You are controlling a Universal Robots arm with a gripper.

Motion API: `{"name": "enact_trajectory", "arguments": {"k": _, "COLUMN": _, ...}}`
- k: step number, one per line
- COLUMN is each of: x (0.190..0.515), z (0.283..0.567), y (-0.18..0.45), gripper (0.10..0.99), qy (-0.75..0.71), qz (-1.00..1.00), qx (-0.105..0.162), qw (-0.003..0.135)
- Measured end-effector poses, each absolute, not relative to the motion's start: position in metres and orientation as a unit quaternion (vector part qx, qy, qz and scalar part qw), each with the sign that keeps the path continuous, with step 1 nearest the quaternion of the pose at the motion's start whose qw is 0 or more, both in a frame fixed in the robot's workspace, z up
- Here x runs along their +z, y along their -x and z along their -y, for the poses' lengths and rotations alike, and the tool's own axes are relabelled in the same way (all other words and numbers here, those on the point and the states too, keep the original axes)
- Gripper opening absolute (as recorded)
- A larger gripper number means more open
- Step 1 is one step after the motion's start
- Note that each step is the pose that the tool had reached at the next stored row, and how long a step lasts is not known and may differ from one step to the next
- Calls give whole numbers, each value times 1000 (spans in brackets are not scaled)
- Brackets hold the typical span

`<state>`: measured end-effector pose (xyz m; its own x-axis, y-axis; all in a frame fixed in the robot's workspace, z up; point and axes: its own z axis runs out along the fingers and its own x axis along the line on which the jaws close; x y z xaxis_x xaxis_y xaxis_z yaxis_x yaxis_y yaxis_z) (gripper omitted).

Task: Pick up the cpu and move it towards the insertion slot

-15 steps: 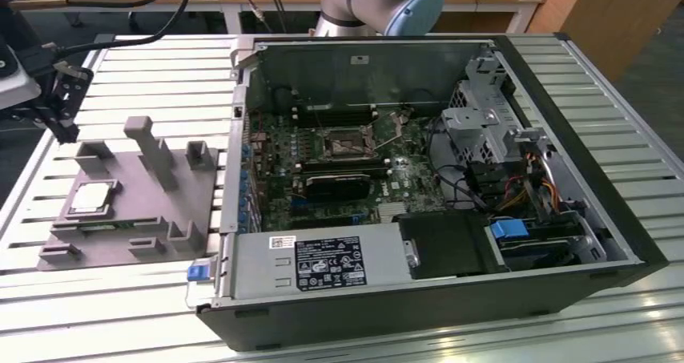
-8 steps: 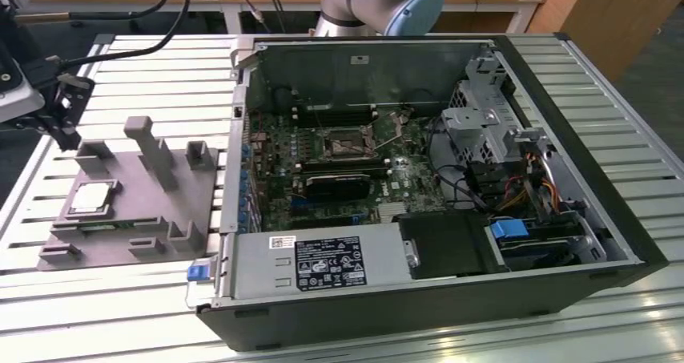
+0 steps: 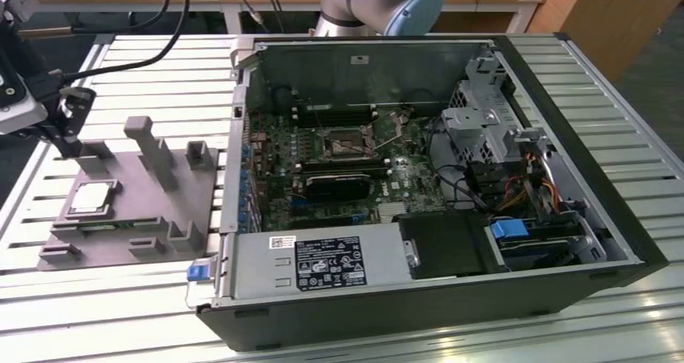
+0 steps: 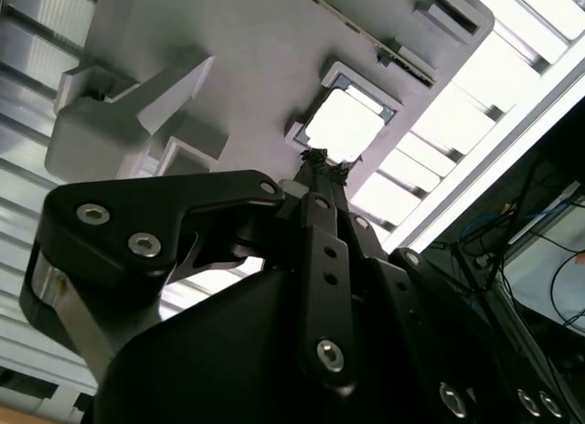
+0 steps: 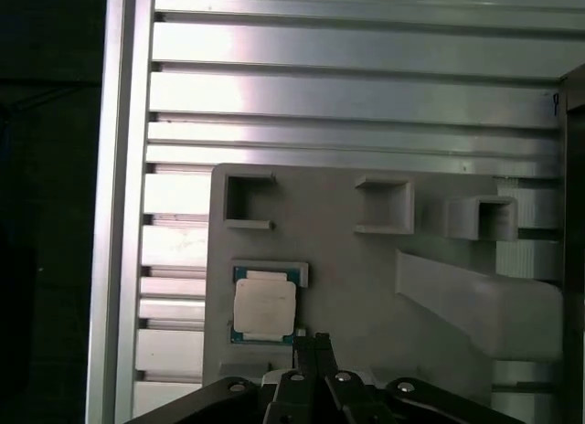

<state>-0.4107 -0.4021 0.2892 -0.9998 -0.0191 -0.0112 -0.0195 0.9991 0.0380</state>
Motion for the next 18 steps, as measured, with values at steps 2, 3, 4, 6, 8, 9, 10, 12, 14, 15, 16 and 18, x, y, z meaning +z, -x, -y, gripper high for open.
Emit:
{"name": "enact_trajectory", "arguments": {"k": 2, "x": 286, "z": 402, "y": 411, "gripper": 102, "qy": 10, "qz": -1000, "qx": 19, "qw": 5}}
{"name": "enact_trajectory", "arguments": {"k": 3, "x": 284, "z": 402, "y": 412, "gripper": 102, "qy": 10, "qz": -1000, "qx": 19, "qw": 5}}
{"name": "enact_trajectory", "arguments": {"k": 4, "x": 282, "z": 402, "y": 412, "gripper": 102, "qy": 10, "qz": -1000, "qx": 19, "qw": 5}}
{"name": "enact_trajectory", "arguments": {"k": 6, "x": 278, "z": 402, "y": 412, "gripper": 102, "qy": 10, "qz": -1000, "qx": 19, "qw": 5}}
{"name": "enact_trajectory", "arguments": {"k": 8, "x": 275, "z": 402, "y": 412, "gripper": 102, "qy": 10, "qz": -1000, "qx": 19, "qw": 5}}
{"name": "enact_trajectory", "arguments": {"k": 9, "x": 273, "z": 402, "y": 412, "gripper": 102, "qy": 10, "qz": -1000, "qx": 19, "qw": 5}}
{"name": "enact_trajectory", "arguments": {"k": 10, "x": 271, "z": 402, "y": 412, "gripper": 102, "qy": 10, "qz": -1000, "qx": 19, "qw": 5}}
{"name": "enact_trajectory", "arguments": {"k": 12, "x": 267, "z": 402, "y": 412, "gripper": 102, "qy": 10, "qz": -1000, "qx": 19, "qw": 5}}
{"name": "enact_trajectory", "arguments": {"k": 14, "x": 264, "z": 402, "y": 412, "gripper": 102, "qy": 10, "qz": -1000, "qx": 19, "qw": 5}}
{"name": "enact_trajectory", "arguments": {"k": 15, "x": 262, "z": 402, "y": 413, "gripper": 102, "qy": 10, "qz": -1000, "qx": 19, "qw": 5}}
{"name": "enact_trajectory", "arguments": {"k": 16, "x": 260, "z": 402, "y": 413, "gripper": 102, "qy": 10, "qz": -1000, "qx": 19, "qw": 5}}
{"name": "enact_trajectory", "arguments": {"k": 18, "x": 257, "z": 402, "y": 415, "gripper": 102, "qy": 10, "qz": -1000, "qx": 19, "qw": 5}}
